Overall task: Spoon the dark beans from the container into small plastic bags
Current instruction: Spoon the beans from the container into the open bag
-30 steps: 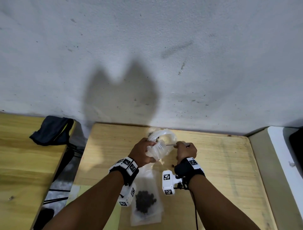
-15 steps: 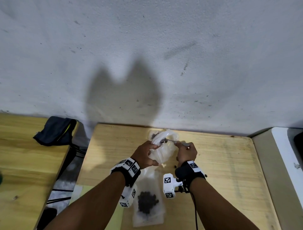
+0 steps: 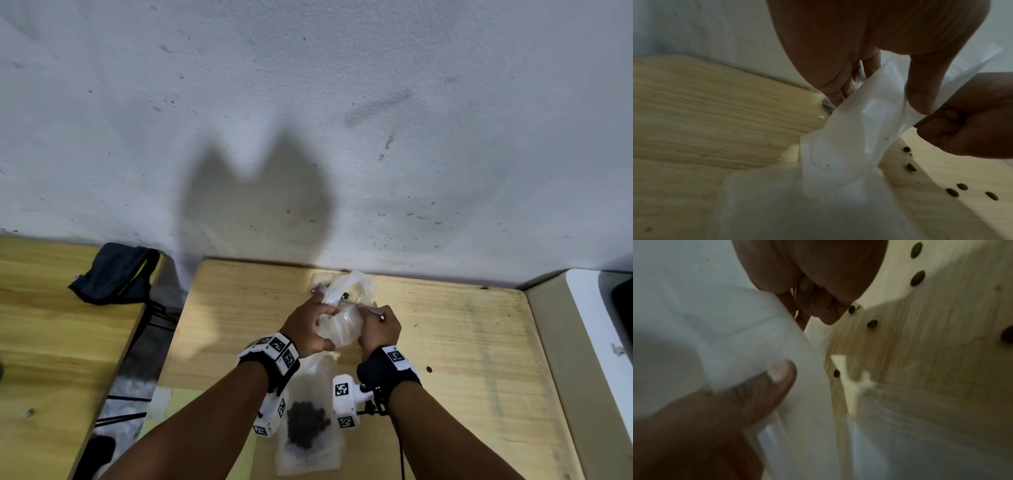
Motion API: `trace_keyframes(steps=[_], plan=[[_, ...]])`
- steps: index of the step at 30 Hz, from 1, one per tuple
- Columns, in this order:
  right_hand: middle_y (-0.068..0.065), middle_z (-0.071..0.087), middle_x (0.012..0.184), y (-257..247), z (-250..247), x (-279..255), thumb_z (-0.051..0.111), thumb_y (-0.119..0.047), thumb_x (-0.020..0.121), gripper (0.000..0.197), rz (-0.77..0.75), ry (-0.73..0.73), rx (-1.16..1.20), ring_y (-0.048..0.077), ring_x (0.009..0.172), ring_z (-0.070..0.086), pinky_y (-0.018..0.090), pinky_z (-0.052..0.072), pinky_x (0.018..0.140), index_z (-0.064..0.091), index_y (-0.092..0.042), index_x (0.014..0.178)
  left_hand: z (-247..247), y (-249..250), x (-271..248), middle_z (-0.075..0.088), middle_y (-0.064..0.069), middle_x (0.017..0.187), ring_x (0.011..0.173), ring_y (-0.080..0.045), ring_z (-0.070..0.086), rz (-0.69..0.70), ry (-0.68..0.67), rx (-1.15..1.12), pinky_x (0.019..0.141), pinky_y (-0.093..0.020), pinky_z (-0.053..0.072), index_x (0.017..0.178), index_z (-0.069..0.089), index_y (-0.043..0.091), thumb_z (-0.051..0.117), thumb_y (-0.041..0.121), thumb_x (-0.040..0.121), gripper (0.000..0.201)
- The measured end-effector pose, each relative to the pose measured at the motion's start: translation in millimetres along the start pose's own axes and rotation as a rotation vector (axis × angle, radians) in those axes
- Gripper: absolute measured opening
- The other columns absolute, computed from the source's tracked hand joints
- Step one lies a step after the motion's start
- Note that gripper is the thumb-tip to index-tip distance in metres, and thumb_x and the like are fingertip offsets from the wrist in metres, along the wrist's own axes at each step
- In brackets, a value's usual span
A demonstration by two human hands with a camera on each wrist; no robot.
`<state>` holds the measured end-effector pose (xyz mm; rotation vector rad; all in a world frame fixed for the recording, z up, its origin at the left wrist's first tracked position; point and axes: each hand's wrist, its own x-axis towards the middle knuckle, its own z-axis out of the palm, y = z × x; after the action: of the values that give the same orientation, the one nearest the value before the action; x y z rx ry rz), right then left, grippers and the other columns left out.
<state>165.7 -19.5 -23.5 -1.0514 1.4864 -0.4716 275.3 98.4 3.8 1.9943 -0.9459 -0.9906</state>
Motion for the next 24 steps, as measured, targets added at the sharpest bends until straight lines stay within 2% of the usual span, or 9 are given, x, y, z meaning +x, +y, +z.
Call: trace_keyframes(steps=[2, 5, 10, 15, 21, 24], plan=[[0.005, 0.050, 0.059, 0.0, -2.4, 2.9, 0.078, -0.020, 0.068, 0.028, 0.067, -0.033, 0.023, 0.019, 0.054, 0.039, 0.030, 0.035, 0.053, 0.052, -0.020, 0.057, -2.5, -1.0, -1.1, 0.050, 0.005, 0.121, 0.113, -0.017, 0.055, -0.011, 0.011, 0.008, 0.094, -0.036, 0.050, 0.118, 0.062, 0.014, 0.091, 0.014, 0.053, 0.072], [0.009, 0.052, 0.063, -4.2, -11.6, 10.8, 0.079, -0.022, 0.070, 0.027, 0.079, -0.049, 0.015, 0.018, 0.049, 0.033, 0.028, 0.029, 0.046, 0.054, -0.019, 0.063, -7.2, -0.2, -1.2, 0.049, 0.001, 0.123, 0.111, -0.016, 0.054, -0.046, 0.052, -0.003, 0.093, -0.030, 0.049, 0.120, 0.061, 0.015, 0.093, 0.019, 0.051, 0.076], [0.012, 0.060, 0.073, -17.6, -30.1, 19.3, 0.075, -0.016, 0.075, 0.024, 0.043, -0.026, 0.070, 0.019, 0.052, 0.035, 0.025, 0.032, 0.043, 0.052, -0.017, 0.068, -11.9, 0.1, 1.0, 0.047, 0.003, 0.122, 0.111, -0.019, 0.054, -0.118, 0.088, -0.064, 0.096, -0.040, 0.048, 0.120, 0.057, 0.022, 0.095, 0.027, 0.045, 0.085], [0.012, 0.057, 0.075, -37.0, -53.0, 19.7, 0.073, -0.011, 0.080, 0.023, -0.030, -0.025, 0.098, 0.017, 0.047, 0.028, 0.025, 0.026, 0.043, 0.053, -0.016, 0.070, -11.8, -1.9, -0.4, 0.041, 0.003, 0.128, 0.114, -0.020, 0.050, -0.124, 0.121, -0.050, 0.097, -0.041, 0.048, 0.111, 0.053, 0.036, 0.094, 0.036, 0.036, 0.085], [0.017, 0.064, 0.075, -67.7, -79.9, 11.3, 0.071, -0.007, 0.080, 0.029, -0.144, -0.014, 0.163, 0.018, 0.047, 0.025, 0.026, 0.023, 0.047, 0.053, -0.018, 0.061, -9.6, -2.6, -1.8, 0.039, 0.003, 0.129, 0.117, -0.019, 0.048, -0.144, 0.137, -0.027, 0.100, -0.040, 0.046, 0.115, 0.057, 0.029, 0.095, 0.032, 0.038, 0.086], [0.015, 0.067, 0.071, -80.7, -89.8, 3.6, 0.067, -0.001, 0.079, 0.028, -0.201, -0.037, 0.185, 0.018, 0.045, 0.026, 0.025, 0.022, 0.046, 0.050, -0.016, 0.062, -8.2, -1.6, -2.3, 0.040, 0.005, 0.127, 0.117, -0.019, 0.048, -0.161, 0.140, -0.039, 0.099, -0.041, 0.046, 0.115, 0.057, 0.031, 0.091, 0.040, 0.033, 0.089]])
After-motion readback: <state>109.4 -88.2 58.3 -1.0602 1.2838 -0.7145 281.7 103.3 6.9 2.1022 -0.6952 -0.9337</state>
